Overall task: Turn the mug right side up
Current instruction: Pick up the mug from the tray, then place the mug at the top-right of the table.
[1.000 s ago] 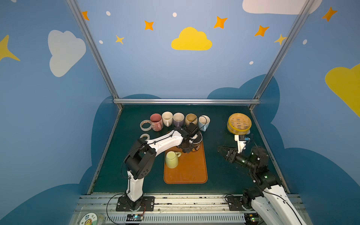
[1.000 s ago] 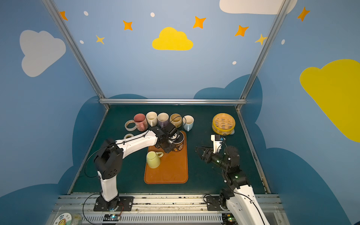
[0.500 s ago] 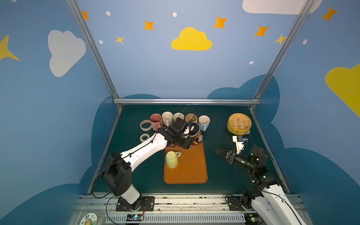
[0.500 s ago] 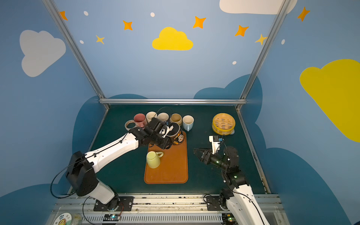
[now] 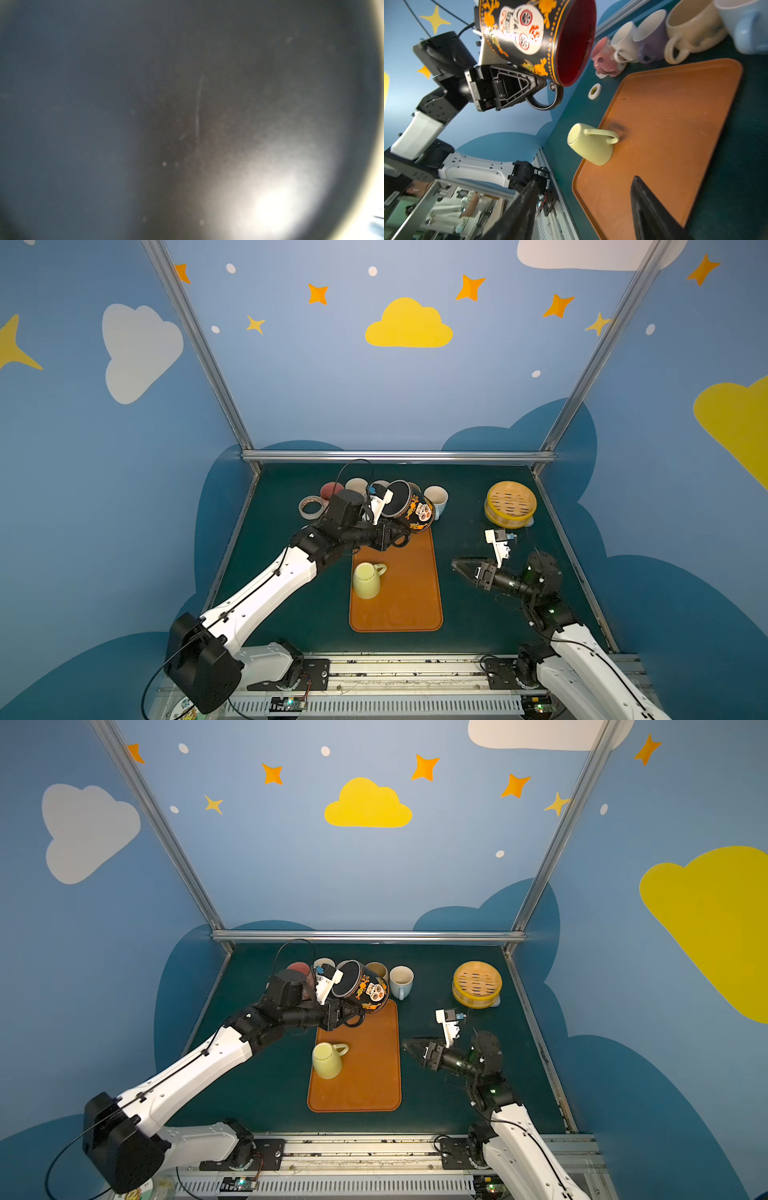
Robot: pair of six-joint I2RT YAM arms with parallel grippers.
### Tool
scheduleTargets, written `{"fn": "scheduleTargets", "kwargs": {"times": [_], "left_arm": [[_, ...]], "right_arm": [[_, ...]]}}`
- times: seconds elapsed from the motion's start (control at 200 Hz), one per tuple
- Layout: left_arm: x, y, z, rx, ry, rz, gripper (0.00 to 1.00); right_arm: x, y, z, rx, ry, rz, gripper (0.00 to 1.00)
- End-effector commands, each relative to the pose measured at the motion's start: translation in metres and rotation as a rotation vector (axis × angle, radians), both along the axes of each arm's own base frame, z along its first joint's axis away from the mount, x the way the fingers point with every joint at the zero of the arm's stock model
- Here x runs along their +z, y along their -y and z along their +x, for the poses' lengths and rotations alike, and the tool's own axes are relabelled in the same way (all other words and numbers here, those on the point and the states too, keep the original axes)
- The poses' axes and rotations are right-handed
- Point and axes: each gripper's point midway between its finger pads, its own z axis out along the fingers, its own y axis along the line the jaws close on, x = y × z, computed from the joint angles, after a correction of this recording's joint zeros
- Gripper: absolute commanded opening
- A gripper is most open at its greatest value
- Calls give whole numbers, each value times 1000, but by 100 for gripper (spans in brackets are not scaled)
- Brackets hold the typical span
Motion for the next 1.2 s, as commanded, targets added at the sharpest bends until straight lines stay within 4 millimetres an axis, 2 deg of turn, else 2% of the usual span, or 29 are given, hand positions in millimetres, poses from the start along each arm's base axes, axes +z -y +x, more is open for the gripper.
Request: {"fn": "scheduleTargets", "kwargs": {"times": [0.0, 0.15, 0.325, 0.471, 0.601, 0.686, 0.721, 0.736, 0.771, 0.876, 1.057, 1.197], "left_arm": [[94, 11, -7, -78, 241, -270, 4], [117, 12, -17, -127, 304, -377, 4], [144, 16, -27, -192, 366, -500, 4], [162, 17, -33, -230, 402, -575, 4], [179, 16, -38, -252, 446, -620, 4], [185, 18, -39, -266, 456, -631, 4], [188, 18, -40, -271, 461, -637, 4], [188, 18, -40, -271, 461, -639, 4], [189, 19, -41, -275, 465, -644, 4], [193, 20, -44, -286, 478, -658, 4], [194, 24, -48, -314, 492, -670, 4], [195, 26, -50, -325, 500, -674, 4]], "right_arm": [[27, -16, -7, 70, 105, 44, 65], [47, -30, -4, 97, 128, 88, 65], [90, -43, -4, 127, 213, 158, 64], [116, -52, 3, 139, 235, 197, 47], [137, -59, 8, 156, 254, 237, 47], [151, -62, 9, 160, 284, 247, 51], [151, -63, 11, 158, 284, 245, 51], [162, -63, 10, 160, 306, 256, 51], [168, -63, 11, 160, 320, 261, 48], [178, -67, 16, 162, 327, 265, 43], [195, -71, 23, 167, 350, 302, 41], [207, -72, 27, 161, 372, 326, 35]]}}
